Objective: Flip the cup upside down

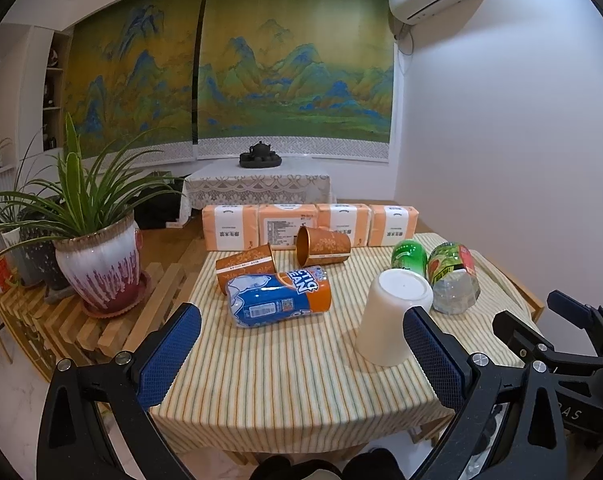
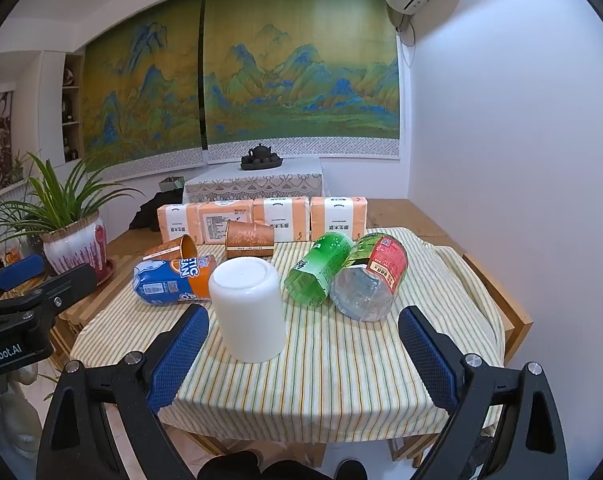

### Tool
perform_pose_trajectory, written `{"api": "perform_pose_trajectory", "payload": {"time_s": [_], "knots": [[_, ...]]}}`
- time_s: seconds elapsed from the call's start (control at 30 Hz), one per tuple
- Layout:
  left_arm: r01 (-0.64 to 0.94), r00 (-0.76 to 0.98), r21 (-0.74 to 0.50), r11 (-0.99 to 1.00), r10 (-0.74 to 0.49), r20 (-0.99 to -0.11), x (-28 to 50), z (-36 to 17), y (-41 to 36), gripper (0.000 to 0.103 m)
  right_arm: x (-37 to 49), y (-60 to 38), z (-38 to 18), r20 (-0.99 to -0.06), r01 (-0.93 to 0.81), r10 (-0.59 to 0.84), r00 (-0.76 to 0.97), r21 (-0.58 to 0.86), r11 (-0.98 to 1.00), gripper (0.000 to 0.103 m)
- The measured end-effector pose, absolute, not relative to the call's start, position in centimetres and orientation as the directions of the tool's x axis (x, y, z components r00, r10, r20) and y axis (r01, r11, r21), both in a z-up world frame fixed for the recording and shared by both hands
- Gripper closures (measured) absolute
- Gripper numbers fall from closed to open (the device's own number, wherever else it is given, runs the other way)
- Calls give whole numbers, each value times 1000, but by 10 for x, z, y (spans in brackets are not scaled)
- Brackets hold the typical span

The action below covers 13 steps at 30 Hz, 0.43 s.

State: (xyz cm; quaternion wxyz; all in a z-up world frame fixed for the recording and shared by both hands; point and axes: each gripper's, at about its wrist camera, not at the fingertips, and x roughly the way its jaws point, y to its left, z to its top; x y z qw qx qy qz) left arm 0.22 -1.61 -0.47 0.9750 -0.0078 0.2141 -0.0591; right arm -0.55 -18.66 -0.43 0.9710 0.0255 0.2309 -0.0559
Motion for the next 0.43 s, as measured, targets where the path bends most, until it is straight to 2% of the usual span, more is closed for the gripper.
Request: {"api": "perform_pose_trajectory", "payload": {"time_s": [0.23, 0.43], "knots": [[93, 894, -39, 995, -101, -437, 9, -10, -15, 1, -2, -187, -7, -461, 123, -96, 882, 27, 992, 9], [116, 865, -85, 990, -143, -480, 19, -17, -9, 1, -1, -186, -9, -463, 124, -99, 881, 23, 992, 9]]}}
